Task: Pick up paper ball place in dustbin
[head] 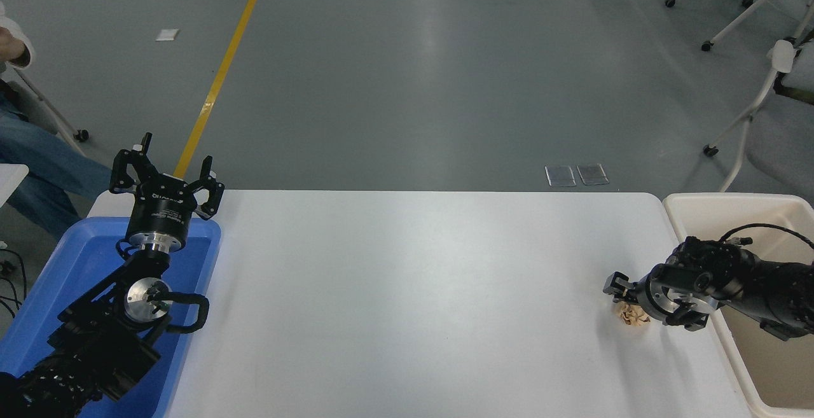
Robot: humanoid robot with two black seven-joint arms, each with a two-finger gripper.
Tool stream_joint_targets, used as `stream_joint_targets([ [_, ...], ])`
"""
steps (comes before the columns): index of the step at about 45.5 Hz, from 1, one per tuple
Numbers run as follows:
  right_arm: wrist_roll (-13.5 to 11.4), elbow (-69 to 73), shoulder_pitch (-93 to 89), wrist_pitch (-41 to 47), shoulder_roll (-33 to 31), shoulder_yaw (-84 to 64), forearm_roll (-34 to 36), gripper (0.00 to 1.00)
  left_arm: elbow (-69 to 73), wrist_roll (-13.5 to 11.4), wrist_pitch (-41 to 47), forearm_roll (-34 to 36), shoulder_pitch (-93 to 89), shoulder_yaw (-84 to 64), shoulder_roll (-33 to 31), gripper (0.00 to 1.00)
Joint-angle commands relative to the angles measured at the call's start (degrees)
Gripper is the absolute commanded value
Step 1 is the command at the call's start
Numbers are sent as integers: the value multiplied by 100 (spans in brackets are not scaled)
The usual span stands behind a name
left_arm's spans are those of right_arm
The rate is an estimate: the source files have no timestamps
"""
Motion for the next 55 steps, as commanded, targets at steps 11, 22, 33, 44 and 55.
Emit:
stream_joint_targets([
  [11, -13, 938, 1301, 51, -617, -214, -88, 0, 0, 0, 0, 0, -6, 0, 0, 99],
  [22, -39, 2143, 3138, 1403, -1075, -293, -9, 0, 0, 0, 0, 0, -6, 0, 0, 99],
  [33, -39, 2574, 4440, 1730, -1215, -302, 184, 0, 0, 0, 0, 0, 3, 0, 0, 99],
  [44, -39, 2566, 5091, 1704, -1206, -521, 299, 0, 0, 0, 0, 0, 3, 0, 0, 99],
  [55, -39, 2557, 5091, 1677, -1224, -557, 299, 0, 8, 0, 0, 0, 3, 0, 0, 99],
])
